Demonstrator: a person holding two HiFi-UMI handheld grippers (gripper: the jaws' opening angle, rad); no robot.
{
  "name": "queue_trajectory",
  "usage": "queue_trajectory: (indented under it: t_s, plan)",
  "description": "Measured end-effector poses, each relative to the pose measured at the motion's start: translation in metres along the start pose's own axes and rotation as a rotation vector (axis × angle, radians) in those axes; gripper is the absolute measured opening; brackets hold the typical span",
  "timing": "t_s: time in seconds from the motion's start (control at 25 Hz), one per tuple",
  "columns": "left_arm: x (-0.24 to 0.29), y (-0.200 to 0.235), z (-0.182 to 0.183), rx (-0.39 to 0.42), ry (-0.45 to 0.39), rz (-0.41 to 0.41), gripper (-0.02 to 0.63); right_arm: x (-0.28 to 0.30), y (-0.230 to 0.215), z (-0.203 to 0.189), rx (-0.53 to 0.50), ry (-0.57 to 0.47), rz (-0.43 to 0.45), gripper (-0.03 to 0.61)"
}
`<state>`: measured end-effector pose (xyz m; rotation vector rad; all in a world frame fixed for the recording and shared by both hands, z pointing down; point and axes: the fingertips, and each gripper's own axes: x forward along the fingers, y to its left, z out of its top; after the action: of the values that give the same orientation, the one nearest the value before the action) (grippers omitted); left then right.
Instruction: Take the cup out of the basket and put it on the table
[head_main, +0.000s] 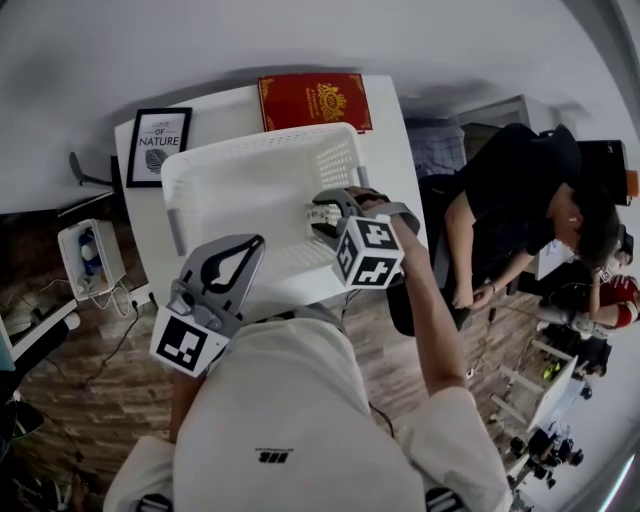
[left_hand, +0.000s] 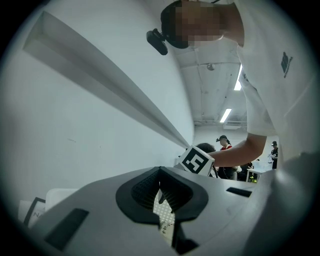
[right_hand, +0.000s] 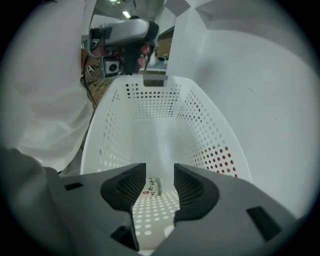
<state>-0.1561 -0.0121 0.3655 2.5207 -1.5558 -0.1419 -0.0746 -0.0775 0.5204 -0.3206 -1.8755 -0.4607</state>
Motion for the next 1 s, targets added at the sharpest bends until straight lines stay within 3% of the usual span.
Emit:
queue_trajectory:
  t_s: [0.36,1.0]
  plan:
    - [-0.002,0.011,0.001,-0.022,-0.023,0.004,0.009,0.04,0.014,-0.027,-0.084,0.249,0.199,0.254]
    - [-0.007,0.023,0.0,-0.041,-0.037,0.024,0.009,0.091,0.04,-0.065,-0.154,0.592,0.368,0.368]
